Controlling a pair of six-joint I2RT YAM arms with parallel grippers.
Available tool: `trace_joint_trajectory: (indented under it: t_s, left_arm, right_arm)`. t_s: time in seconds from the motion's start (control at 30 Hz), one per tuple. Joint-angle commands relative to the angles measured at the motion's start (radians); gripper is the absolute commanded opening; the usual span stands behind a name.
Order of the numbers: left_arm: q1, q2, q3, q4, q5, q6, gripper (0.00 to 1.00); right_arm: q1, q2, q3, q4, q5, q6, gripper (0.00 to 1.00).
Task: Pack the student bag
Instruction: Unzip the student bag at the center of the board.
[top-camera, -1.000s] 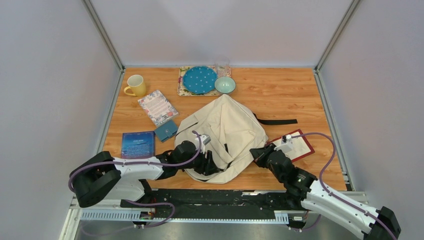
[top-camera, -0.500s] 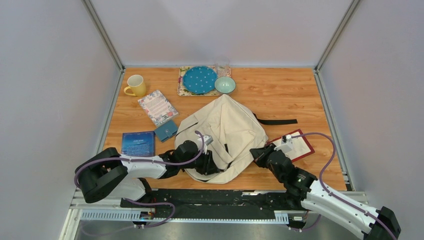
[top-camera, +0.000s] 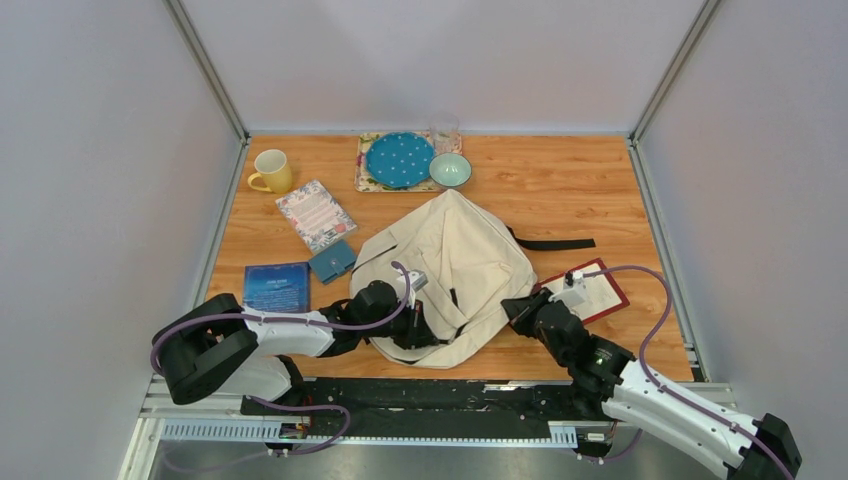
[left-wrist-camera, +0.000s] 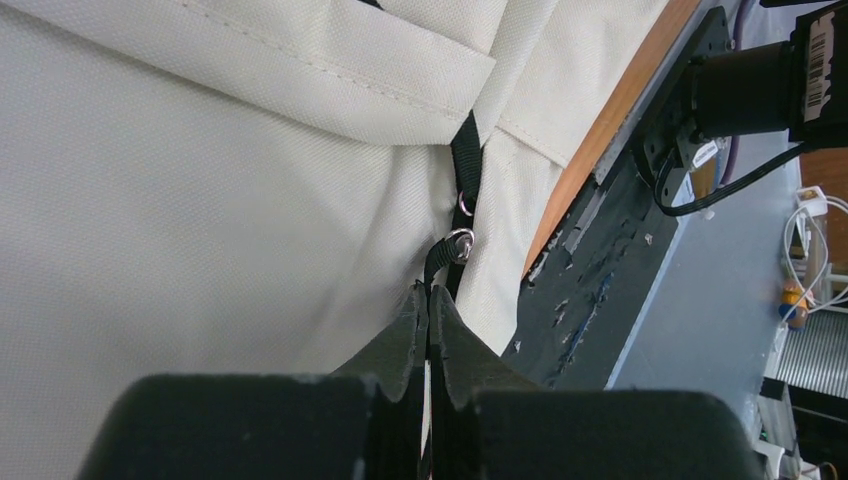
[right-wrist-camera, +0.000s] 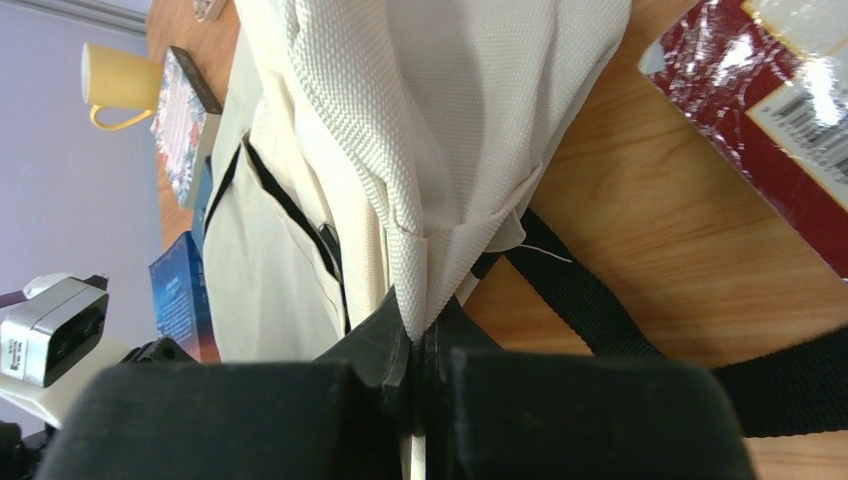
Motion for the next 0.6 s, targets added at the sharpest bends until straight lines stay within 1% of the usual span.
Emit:
trace_joint_trajectory:
  t_s: [0.0,0.07,0.1,0.17,0.27,0.3,0.33,0.4,0.43,0.53,0.57]
  left_arm:
    - [-0.006,-0.019,0.026,-0.015,0.016,0.033,0.0]
    - [-0.004,-0.053,0.012,-0.05,0.02,0.043,0.0]
    - [-0.004,-0.067,-0.013,-0.059,0.02,0.043,0.0]
    - [-0.004,-0.128,-0.038,-0.091,0.016,0.047,0.0]
    - [-0.004,-0.22,-0.066,-0.168,0.014,0.069,0.0]
    - [-0.004,-0.241,-0.069,-0.194,0.014,0.078,0.0]
    - [-0.004,-0.263,-0.07,-0.247,0.013,0.086,0.0]
    - [-0.004,-0.317,-0.08,-0.301,0.0,0.106,0.0]
    - [-0.004,-0.334,-0.086,-0.344,-0.013,0.109,0.0]
    - [-0.004,-0.406,-0.106,-0.412,-0.047,0.11,0.0]
    - [-0.004,-0.435,-0.11,-0.417,-0.055,0.11,0.0]
  right_arm:
    - [-0.001,-0.011,0.04,-0.062,0.11,0.012,0.0]
    - [-0.005,-0.008,0.072,-0.085,0.142,0.005,0.0]
    - [-0.021,-0.003,0.083,-0.114,0.173,0.002,0.0]
    - [-0.053,0.009,0.111,-0.131,0.185,-0.017,0.0]
    - [-0.162,0.038,0.122,-0.116,0.118,-0.051,0.0]
    - [-0.232,0.047,0.122,-0.087,0.055,-0.063,0.0]
    - [-0.263,0.053,0.122,-0.069,0.024,-0.075,0.0]
    - [-0.324,0.061,0.122,-0.032,-0.038,-0.098,0.0]
    - [-0.335,0.067,0.125,-0.026,-0.043,-0.104,0.0]
    - [-0.343,0.076,0.157,-0.022,-0.062,-0.136,0.0]
    - [-0.343,0.078,0.165,-0.022,-0.089,-0.152,0.0]
